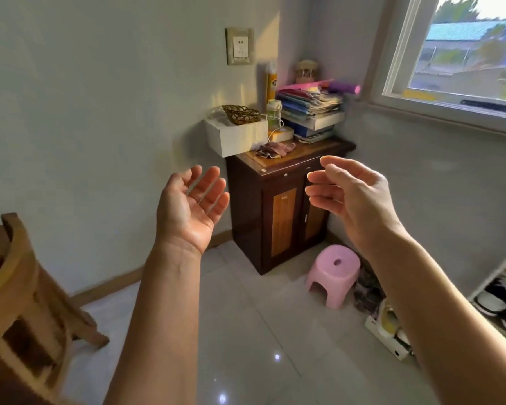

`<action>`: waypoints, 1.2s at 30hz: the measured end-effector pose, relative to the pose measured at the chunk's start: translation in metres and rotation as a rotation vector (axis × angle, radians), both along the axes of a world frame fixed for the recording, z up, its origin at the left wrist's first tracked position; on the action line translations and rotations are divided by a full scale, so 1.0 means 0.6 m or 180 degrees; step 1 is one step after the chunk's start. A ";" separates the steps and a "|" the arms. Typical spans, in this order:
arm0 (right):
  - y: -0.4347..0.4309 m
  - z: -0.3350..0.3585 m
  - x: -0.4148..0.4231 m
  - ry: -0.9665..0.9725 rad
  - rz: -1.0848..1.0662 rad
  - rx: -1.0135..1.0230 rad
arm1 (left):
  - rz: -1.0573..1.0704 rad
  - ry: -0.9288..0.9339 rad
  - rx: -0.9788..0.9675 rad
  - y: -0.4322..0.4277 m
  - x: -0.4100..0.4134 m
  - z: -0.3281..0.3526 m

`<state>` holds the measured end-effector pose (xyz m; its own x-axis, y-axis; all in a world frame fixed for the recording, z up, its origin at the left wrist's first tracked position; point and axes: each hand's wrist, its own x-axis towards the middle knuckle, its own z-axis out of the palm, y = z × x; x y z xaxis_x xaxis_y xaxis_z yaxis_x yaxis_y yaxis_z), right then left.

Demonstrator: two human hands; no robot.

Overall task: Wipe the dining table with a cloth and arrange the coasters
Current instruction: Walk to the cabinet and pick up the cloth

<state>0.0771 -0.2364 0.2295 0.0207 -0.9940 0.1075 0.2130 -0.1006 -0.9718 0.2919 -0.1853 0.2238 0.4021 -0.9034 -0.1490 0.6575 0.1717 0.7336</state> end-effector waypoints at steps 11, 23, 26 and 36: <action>-0.377 -0.042 0.030 -0.0083 0.0278 0.0127 | 0.0148 -0.0097 0.0232 -0.336 -0.014 -0.034; -0.783 -0.088 0.073 0.0488 0.0686 0.0455 | 0.0283 0.0137 0.0668 -0.734 -0.019 -0.084; -0.858 -0.121 0.099 0.0725 0.0804 0.0517 | 0.0151 -0.0111 0.0881 -0.816 -0.006 -0.109; -1.108 -0.241 0.189 0.1871 0.0670 0.0568 | -0.0208 -0.0201 0.1412 -1.080 0.066 -0.201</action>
<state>0.1907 -0.9012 0.0846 0.2221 -0.9638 -0.1475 -0.3621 0.0590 -0.9303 0.3317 -0.8333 0.1032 0.3671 -0.7815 -0.5044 0.6082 -0.2086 0.7659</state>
